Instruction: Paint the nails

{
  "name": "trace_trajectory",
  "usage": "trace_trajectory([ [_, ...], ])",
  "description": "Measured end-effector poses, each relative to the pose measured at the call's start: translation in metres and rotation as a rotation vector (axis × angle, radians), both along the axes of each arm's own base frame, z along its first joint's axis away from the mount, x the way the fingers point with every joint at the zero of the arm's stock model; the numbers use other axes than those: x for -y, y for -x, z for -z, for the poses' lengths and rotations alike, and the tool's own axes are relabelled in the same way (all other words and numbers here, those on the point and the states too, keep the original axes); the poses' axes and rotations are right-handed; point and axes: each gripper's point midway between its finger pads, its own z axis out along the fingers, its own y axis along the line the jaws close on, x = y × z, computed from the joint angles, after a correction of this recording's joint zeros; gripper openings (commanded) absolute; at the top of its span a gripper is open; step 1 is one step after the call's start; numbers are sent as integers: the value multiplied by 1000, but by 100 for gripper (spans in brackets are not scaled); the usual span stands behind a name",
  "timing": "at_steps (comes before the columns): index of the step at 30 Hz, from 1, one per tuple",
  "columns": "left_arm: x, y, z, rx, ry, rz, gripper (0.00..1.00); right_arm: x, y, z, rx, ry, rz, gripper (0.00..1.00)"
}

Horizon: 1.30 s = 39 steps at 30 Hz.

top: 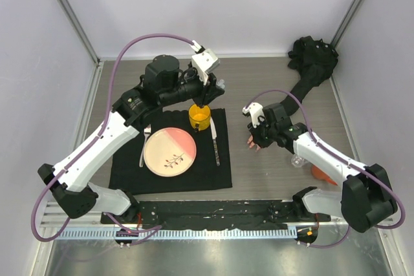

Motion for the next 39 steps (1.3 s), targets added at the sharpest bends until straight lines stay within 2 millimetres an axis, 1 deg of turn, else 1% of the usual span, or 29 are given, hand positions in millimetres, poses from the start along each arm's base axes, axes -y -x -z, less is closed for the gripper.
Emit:
trace_trajectory([
  [8, 0, 0, -1, 2, 1, 0, 0, 1, -3, 1, 8, 4, 13, 1],
  [16, 0, 0, -1, 6, -2, 1, 0, 2, -3, 11, -22, 17, 23, 1],
  [30, 0, -1, -1, 21, -10, 5, 0, 2, -5, 10, -14, 20, 29, 1],
  [39, -1, -1, -1, 21, -11, 5, 0, 2, -5, 13, -24, 22, 31, 1],
])
